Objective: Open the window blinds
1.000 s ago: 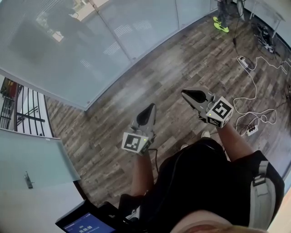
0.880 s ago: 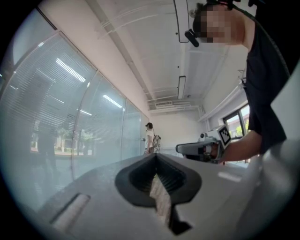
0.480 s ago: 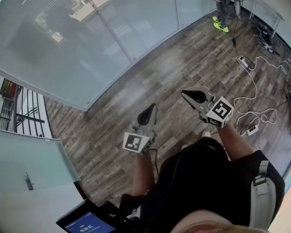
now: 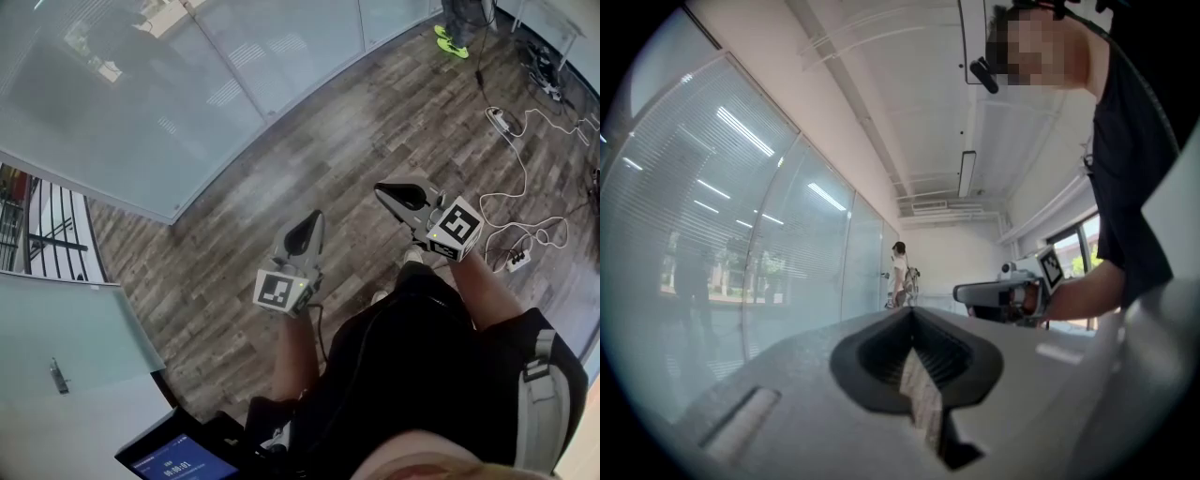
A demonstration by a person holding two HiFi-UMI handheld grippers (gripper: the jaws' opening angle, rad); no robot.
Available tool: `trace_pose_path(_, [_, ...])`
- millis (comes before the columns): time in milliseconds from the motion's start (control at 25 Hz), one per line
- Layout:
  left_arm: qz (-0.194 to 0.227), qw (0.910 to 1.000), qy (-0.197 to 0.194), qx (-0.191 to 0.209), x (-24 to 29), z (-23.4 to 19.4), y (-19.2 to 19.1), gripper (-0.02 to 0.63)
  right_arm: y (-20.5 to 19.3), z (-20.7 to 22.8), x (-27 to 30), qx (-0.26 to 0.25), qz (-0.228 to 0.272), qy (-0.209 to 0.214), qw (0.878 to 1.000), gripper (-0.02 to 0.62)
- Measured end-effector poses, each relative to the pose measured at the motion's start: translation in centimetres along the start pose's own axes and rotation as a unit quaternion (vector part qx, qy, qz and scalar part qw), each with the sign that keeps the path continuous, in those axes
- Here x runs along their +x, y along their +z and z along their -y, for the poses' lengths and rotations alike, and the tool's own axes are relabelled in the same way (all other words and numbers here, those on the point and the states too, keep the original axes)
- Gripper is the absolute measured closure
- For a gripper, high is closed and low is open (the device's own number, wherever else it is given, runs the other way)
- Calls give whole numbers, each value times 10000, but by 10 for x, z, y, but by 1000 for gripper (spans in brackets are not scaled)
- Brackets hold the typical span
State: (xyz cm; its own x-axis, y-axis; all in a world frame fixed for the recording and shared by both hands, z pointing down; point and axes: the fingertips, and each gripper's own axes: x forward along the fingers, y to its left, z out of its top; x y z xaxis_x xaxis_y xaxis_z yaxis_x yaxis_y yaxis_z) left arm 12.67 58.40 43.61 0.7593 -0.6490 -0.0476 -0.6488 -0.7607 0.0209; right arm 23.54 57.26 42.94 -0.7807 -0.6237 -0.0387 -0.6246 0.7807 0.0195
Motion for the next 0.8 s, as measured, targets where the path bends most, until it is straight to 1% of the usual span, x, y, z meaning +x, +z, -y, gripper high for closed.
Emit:
trace_pose_path(160, [24,10000,5,6,6,0,0,603,8,3,2,46,71,15,10000,589])
trace_pose_path(280, [74,9998,35,-180,9,-3,-3,603,1,8,3,167,40,96,9998,589])
trace_pose_path(560, [-62,9991,320,-279,25,-21,-6,603,-15,33,34,524,-100,343,9980,589])
trace_pose_path(680, [-210,9982,506,-263,28,-43,-16,603,-18,46,59,378,-85,590,9975,589])
trace_pose_path(800, [-193,9973,669,-252,41,-66,-13,603,-15,60,81,264,-85,821,9962,589])
